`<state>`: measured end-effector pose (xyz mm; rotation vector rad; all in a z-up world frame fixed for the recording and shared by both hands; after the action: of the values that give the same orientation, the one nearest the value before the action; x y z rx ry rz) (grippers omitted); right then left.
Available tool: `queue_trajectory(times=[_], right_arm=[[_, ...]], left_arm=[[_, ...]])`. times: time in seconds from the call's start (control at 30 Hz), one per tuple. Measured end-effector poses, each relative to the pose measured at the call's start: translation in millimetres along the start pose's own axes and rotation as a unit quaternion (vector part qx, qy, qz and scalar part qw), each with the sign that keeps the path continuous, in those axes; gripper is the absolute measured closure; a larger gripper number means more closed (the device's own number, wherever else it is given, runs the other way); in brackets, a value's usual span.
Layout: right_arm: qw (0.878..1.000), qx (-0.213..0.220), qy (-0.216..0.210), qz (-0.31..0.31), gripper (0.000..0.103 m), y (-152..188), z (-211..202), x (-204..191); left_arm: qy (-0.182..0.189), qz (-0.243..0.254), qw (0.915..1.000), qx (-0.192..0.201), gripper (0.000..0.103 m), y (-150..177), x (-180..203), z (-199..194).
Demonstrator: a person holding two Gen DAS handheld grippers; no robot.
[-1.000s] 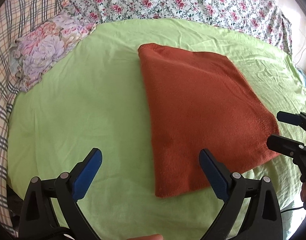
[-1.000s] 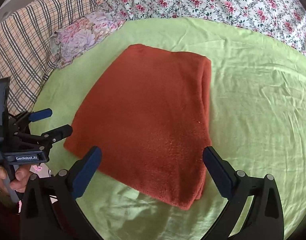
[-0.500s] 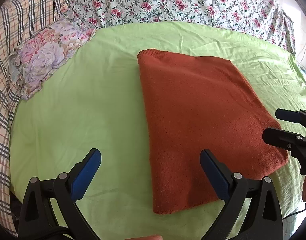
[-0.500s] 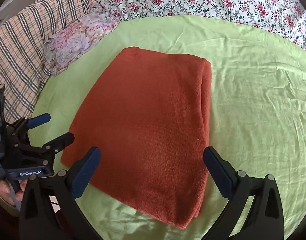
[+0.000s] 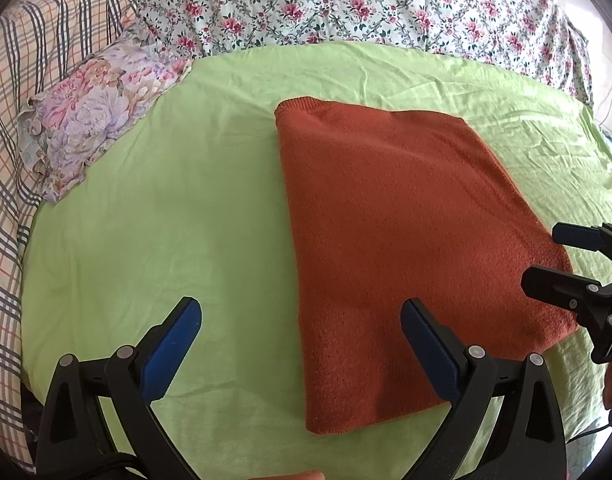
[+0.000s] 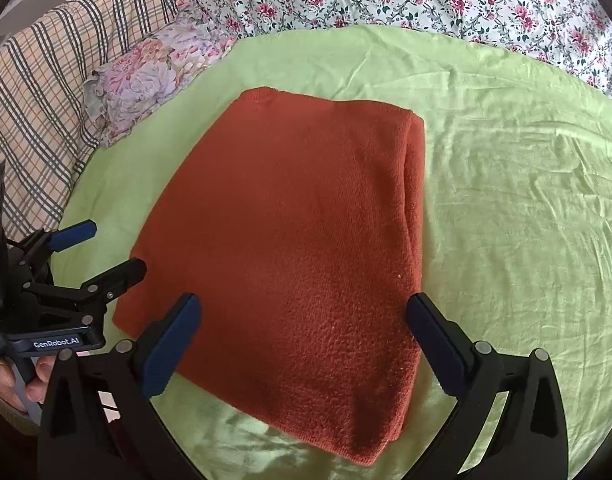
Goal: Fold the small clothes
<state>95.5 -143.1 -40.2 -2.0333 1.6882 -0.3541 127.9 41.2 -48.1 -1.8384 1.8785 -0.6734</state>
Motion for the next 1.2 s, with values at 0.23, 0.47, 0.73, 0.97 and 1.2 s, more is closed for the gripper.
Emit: queue_trajectory(times=[0.23,0.47,0.73,0.97,1.2], right_arm=[[1.000,0.000,0.000,0.001,0.001,1,0,1],[1.000,-0.001,-0.002,0.000,0.001,2,1,3],[1.000,-0.001,-0.001,0.000,0.001,2,2,3],[1.000,0.000,-0.002,-0.001,0.001,2,1,4],[1.000,0.000,-0.003,-0.001,0.001,3,2,5]], left_arm=[[-0.002,0.001,1.0000,0.005,0.003,0,-1,-4],[0.002,0.005,0.9999,0.012,0.003,1,1,-8],[0.006,0.007,0.9998,0.019,0.002,2,2,-14],[0.007,0.006,0.9997,0.022,0.002,2,1,-17],[0.002,0.011,0.9993,0.034,0.002,2,2,-21]])
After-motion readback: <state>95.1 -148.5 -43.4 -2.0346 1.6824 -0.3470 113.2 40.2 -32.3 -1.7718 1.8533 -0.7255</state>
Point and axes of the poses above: each gripper's, at about its wrist camera, not at the fingertips, and z roughly the way its jaws point, x to its right, y to its underside, the point moved 5 cm from there along z, roughly the way its jaws point, and after that the axes turned 11 degrees about -z, right-handed, at the moved point
